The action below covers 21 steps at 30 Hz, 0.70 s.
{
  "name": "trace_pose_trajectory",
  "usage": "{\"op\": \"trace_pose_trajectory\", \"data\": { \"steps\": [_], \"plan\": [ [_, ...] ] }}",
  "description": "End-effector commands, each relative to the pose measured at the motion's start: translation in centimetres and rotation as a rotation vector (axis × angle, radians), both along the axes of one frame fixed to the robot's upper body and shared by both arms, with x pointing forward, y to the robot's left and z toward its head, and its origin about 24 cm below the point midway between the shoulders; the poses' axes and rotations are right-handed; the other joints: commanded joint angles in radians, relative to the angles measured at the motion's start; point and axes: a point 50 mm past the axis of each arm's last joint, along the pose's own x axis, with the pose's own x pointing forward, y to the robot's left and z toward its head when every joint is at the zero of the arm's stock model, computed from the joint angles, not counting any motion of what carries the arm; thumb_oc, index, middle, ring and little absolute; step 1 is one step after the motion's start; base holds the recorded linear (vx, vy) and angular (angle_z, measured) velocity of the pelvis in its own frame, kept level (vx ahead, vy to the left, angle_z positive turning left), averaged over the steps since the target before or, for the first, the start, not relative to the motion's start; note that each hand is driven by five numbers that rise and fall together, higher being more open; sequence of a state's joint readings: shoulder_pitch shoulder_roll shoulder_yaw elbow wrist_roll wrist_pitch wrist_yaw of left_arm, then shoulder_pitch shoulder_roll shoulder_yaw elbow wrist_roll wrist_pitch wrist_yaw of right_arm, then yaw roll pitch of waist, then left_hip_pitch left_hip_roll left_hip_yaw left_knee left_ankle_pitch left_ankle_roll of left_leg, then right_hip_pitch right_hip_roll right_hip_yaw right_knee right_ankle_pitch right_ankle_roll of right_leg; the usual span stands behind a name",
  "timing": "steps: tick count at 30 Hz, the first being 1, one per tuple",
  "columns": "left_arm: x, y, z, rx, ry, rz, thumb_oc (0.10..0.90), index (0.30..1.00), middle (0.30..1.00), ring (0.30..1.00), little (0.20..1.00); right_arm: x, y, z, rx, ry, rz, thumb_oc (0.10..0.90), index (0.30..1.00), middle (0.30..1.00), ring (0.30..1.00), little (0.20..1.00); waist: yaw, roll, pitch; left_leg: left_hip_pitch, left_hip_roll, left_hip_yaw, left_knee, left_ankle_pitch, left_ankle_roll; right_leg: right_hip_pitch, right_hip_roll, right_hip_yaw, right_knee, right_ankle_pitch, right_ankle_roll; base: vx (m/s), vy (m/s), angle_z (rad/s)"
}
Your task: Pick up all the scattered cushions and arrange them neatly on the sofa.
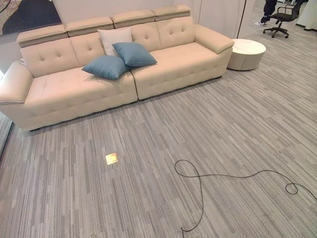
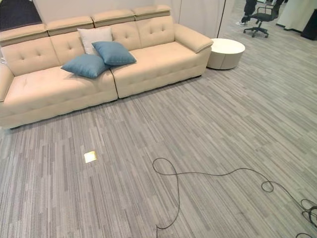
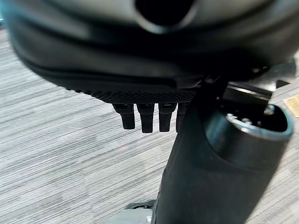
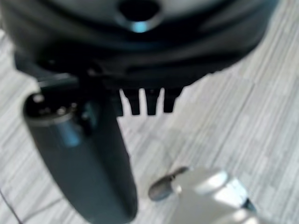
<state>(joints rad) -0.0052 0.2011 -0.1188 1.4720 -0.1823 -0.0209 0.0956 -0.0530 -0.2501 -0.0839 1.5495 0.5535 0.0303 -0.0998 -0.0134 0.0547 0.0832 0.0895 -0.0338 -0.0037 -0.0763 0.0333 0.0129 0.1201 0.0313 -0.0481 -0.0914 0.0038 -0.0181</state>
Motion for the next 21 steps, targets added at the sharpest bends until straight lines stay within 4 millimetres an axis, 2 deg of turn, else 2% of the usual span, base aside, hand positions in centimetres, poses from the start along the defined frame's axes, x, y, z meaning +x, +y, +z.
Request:
{"op": "trace_pose_trajectory", "data": {
  "steps": [1, 3, 4, 11, 13, 19, 21],
  "plan": [
    [1.4, 0.5, 0.3, 0.041, -0.012, -0.054, 0.800, 0.900, 0.900, 0.900, 0.900, 0.7, -0.4, 0.1, -0.027, -0.008, 0.075, 0.800, 0.900, 0.900, 0.900, 0.900, 0.007, -0.022, -0.023, -0.033, 0.065, -0.051, -0.011, -0.039, -0.077, -0.052, -0.104, 0.022, 0.004, -0.025, 0.130, 0.00, 0.000, 0.00],
    [1.8, 0.3, 0.3, 0.047, -0.013, -0.092, 0.800, 0.900, 0.900, 0.900, 0.900, 1.0, 0.0, 0.0, -0.020, -0.003, 0.140, 0.800, 0.900, 0.900, 0.900, 0.900, 0.007, -0.021, -0.021, -0.035, 0.065, -0.050, -0.011, -0.039, -0.077, -0.055, -0.104, 0.022, 0.004, -0.024, 0.131, 0.00, 0.000, 0.00],
    [2.8, -0.2, 0.3, 0.042, -0.044, -0.127, 0.800, 0.900, 0.900, 0.900, 0.900, 1.2, 0.4, 0.0, -0.018, 0.001, 0.199, 0.800, 0.900, 0.900, 0.900, 0.900, 0.006, -0.016, -0.017, -0.039, 0.064, -0.053, -0.011, -0.037, -0.076, -0.060, -0.105, 0.024, 0.004, -0.022, 0.132, 0.00, 0.000, 0.00],
    [4.3, -1.0, 0.4, 0.013, -0.081, -0.168, 0.800, 0.900, 0.900, 0.900, 0.900, 3.0, 0.1, 0.2, -0.033, -0.041, 0.274, 0.800, 0.900, 0.900, 0.900, 0.900, -0.001, -0.007, -0.007, -0.043, 0.061, -0.053, -0.011, -0.035, -0.074, -0.064, -0.108, 0.034, 0.004, -0.019, 0.131, 0.00, -0.006, -0.01],
    [4.7, -1.5, 0.3, 0.013, -0.075, -0.243, 0.800, 0.900, 0.900, 0.900, 0.900, 4.0, -0.1, 0.4, -0.050, -0.059, 0.322, 0.800, 0.900, 0.900, 0.900, 0.900, -0.010, 0.004, -0.001, -0.039, 0.064, -0.048, -0.011, -0.037, -0.075, -0.065, -0.108, 0.037, 0.004, -0.021, 0.129, 0.01, -0.018, -0.13],
    [4.8, -1.9, 0.3, 0.010, -0.063, -0.292, 0.800, 0.900, 0.900, 0.900, 0.900, 4.1, -0.3, 0.5, -0.055, -0.058, 0.351, 0.800, 0.900, 0.900, 0.900, 0.900, -0.026, 0.018, 0.024, -0.030, 0.078, -0.049, -0.011, -0.037, -0.078, -0.081, -0.101, 0.038, 0.052, -0.037, 0.112, 0.01, -0.064, -0.08],
    [5.2, -2.0, 0.3, 0.013, -0.064, -0.313, 0.800, 0.900, 0.900, 0.900, 0.900, 4.1, -0.3, 0.5, -0.052, -0.072, 0.288, 0.800, 0.900, 0.900, 0.900, 0.900, -0.038, 0.028, 0.039, -0.034, 0.091, -0.052, -0.011, -0.031, -0.084, -0.104, -0.089, 0.038, 0.091, -0.056, 0.101, 0.00, -0.091, 0.00]
  ]
}}
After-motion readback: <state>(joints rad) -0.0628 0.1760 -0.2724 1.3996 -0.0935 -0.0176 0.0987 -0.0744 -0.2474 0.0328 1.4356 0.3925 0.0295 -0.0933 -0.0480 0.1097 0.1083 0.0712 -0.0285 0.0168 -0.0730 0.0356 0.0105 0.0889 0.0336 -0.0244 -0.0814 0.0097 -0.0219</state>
